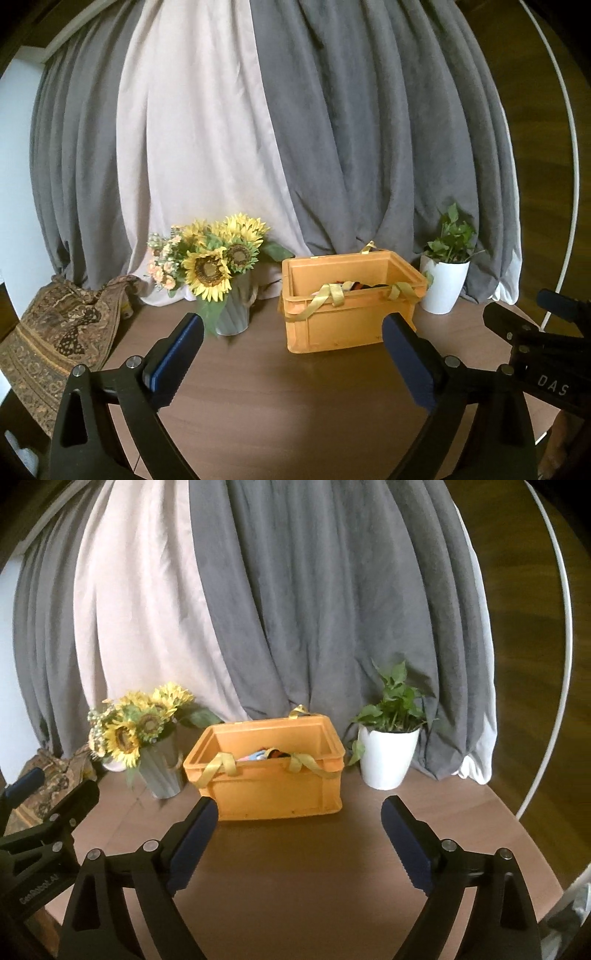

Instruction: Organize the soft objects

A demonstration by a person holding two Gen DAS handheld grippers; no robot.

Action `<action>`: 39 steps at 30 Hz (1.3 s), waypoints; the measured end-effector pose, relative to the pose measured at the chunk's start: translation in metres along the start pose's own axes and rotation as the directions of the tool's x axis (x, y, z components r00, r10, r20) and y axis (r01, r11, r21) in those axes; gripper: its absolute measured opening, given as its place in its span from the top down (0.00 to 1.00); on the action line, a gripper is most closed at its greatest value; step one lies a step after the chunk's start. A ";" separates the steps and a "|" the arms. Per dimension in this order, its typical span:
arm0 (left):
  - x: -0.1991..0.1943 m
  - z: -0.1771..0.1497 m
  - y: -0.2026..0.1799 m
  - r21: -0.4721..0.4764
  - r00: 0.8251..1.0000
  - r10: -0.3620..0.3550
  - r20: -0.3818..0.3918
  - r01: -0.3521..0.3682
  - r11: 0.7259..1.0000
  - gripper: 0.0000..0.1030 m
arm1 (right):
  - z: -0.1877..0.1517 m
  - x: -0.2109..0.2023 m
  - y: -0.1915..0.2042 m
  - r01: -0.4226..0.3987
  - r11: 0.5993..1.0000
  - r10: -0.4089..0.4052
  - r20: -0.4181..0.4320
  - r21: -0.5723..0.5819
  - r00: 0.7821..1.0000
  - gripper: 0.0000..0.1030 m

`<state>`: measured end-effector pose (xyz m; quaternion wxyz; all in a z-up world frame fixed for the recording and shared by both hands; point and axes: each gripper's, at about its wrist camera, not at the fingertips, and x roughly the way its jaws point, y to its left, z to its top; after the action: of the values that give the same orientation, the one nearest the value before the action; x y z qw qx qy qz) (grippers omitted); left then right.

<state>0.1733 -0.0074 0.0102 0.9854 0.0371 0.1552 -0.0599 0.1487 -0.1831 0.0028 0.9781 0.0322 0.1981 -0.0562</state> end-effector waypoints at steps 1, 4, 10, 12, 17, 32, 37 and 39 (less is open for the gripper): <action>-0.005 -0.002 -0.001 0.001 1.000 0.003 0.005 -0.003 1.000 0.02 | -0.003 -0.008 -0.001 0.001 1.000 -0.001 0.003 -0.003 1.000 0.11; -0.029 -0.010 -0.003 0.002 1.000 0.013 0.023 -0.013 1.000 0.00 | -0.012 -0.027 -0.003 0.004 1.000 -0.003 0.012 -0.016 1.000 0.11; -0.074 -0.024 -0.011 0.002 0.999 0.018 0.028 -0.018 1.000 0.00 | -0.033 -0.074 -0.006 0.000 1.000 0.000 0.028 -0.025 1.000 0.11; -0.088 -0.028 -0.013 -0.004 1.000 0.013 0.027 -0.013 1.000 0.00 | -0.038 -0.089 -0.008 0.003 1.000 -0.002 0.038 -0.027 0.999 0.11; -0.120 -0.034 -0.018 -0.001 0.999 0.007 0.032 -0.007 1.000 0.00 | -0.050 -0.122 -0.015 -0.003 1.000 0.004 0.047 -0.022 0.999 0.11; -0.180 -0.042 -0.018 -0.001 0.997 0.035 0.065 -0.035 0.999 0.00 | -0.064 -0.182 -0.025 -0.030 0.999 0.031 0.086 -0.011 0.996 0.11; -0.186 -0.042 -0.016 0.001 0.996 0.041 0.073 -0.041 0.999 0.00 | -0.065 -0.187 -0.023 -0.035 0.999 0.037 0.096 -0.016 0.995 0.11; -0.188 -0.042 -0.016 0.002 0.996 0.044 0.077 -0.045 0.999 0.00 | -0.065 -0.189 -0.023 -0.038 0.999 0.039 0.099 -0.017 0.994 0.11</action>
<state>-0.0190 0.0008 0.0282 0.9916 0.0402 0.1161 -0.0396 -0.0519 -0.1816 0.0157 0.9878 0.0259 0.1491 -0.0374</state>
